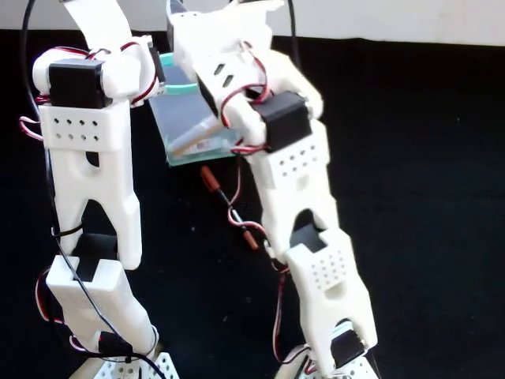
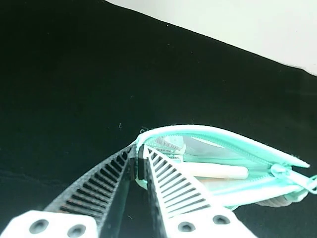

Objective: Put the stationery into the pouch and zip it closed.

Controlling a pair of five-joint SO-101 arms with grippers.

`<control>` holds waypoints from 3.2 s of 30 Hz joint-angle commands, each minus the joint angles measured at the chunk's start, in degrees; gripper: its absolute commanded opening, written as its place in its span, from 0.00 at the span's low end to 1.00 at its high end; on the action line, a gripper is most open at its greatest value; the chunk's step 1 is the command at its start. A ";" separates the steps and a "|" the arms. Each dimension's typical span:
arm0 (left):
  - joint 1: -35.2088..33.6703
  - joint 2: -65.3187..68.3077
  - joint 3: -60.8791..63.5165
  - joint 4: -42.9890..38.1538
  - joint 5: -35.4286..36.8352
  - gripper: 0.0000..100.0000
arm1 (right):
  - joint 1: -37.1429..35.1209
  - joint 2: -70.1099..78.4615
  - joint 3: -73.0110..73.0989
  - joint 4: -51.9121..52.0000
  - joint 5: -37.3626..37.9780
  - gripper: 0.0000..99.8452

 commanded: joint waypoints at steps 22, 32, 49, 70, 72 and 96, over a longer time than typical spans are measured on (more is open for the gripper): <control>-0.57 1.80 0.48 -0.18 -0.18 0.01 | -3.91 -12.35 26.07 30.29 8.70 0.30; -0.66 1.98 0.48 -0.18 -0.18 0.01 | -2.77 -12.26 55.43 22.02 11.16 0.25; -5.85 2.24 0.92 -9.58 0.26 0.01 | -1.45 -14.64 70.99 3.47 11.25 0.22; -6.20 3.82 0.66 -9.85 0.26 0.01 | -1.36 -33.27 54.37 26.95 13.45 0.22; -6.29 5.58 0.57 -9.85 0.26 0.01 | -1.80 -33.10 58.07 26.95 13.63 0.22; -10.77 8.48 0.48 -9.58 0.26 0.01 | -4.79 -32.48 121.80 -42.59 30.07 0.22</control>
